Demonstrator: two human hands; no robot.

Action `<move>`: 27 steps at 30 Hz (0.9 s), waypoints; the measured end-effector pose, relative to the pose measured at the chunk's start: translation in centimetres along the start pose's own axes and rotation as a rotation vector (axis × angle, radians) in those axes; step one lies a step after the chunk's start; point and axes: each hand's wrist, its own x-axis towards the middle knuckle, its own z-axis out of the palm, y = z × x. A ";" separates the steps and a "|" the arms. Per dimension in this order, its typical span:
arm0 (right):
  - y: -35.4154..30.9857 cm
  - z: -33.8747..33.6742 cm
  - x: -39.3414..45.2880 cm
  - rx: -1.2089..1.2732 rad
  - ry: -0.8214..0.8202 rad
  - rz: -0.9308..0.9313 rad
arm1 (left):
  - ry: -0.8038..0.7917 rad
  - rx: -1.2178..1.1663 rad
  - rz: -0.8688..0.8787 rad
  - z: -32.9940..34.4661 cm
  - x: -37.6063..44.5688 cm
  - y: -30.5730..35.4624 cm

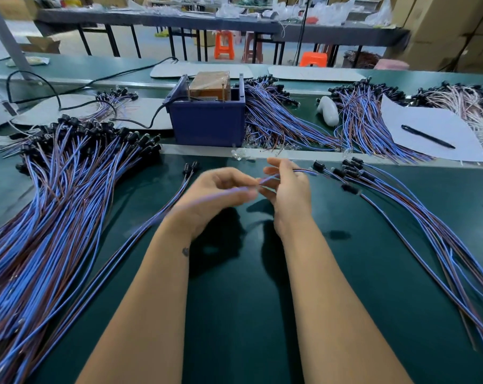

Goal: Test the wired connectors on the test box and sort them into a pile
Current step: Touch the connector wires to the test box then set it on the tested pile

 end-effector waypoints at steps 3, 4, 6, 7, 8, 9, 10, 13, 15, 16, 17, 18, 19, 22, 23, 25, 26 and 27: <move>-0.2 -0.5 0.6 0.049 0.092 0.008 | -0.313 0.100 -0.058 1.4 -0.1 -0.3; -0.2 -0.7 0.7 0.013 0.104 -0.009 | -0.302 0.142 -0.052 1.6 0.0 -0.4; 0.1 -0.9 0.8 -0.104 0.099 -0.057 | -0.151 0.178 -0.037 1.6 0.3 -0.6; 0.2 -0.9 0.7 -0.165 0.079 -0.073 | -0.051 0.158 -0.045 1.5 0.4 -0.8; 0.4 -0.9 0.6 -0.224 0.053 -0.086 | 0.042 0.115 -0.060 1.4 0.6 -1.0; 0.5 -1.0 0.5 -0.282 0.025 -0.102 | 0.118 0.085 -0.070 1.3 0.7 -1.3; 0.7 -1.1 0.3 -0.336 0.001 -0.124 | 0.172 0.082 -0.070 1.2 0.9 -1.7; 0.7 -1.7 0.2 -0.491 -0.034 -0.209 | 0.192 0.186 -0.055 1.2 0.9 -2.5; 0.4 -2.3 0.3 -0.626 -0.026 -0.263 | 0.186 0.227 -0.055 1.3 0.9 -2.7; 0.2 -2.7 0.5 -0.697 -0.024 -0.287 | 0.189 0.224 -0.054 1.2 0.9 -2.7; 0.0 -3.3 0.6 -0.777 -0.027 -0.313 | 0.194 0.215 -0.053 1.2 0.9 -2.7; -0.3 -3.9 0.8 -0.875 -0.037 -0.340 | 0.197 0.201 -0.052 1.1 0.9 -2.7; -0.6 -4.7 0.9 -0.991 -0.046 -0.367 | 0.200 0.185 -0.053 1.1 0.9 -2.7; -1.7 -7.3 1.4 -1.340 -0.036 -0.424 | 0.208 0.142 -0.064 1.0 1.0 -2.6; -2.0 -8.1 1.5 -1.422 -0.025 -0.432 | 0.211 0.140 -0.068 1.1 1.1 -2.6; -3.0 -9.7 1.9 -1.535 -0.002 -0.445 | 0.217 0.177 -0.075 1.3 1.2 -2.6; -3.5 -10.4 2.1 -1.581 0.006 -0.447 | 0.221 0.214 -0.078 1.4 1.2 -2.6; -4.0 -11.1 2.3 -1.631 0.011 -0.441 | 0.225 0.251 -0.081 1.5 1.2 -2.6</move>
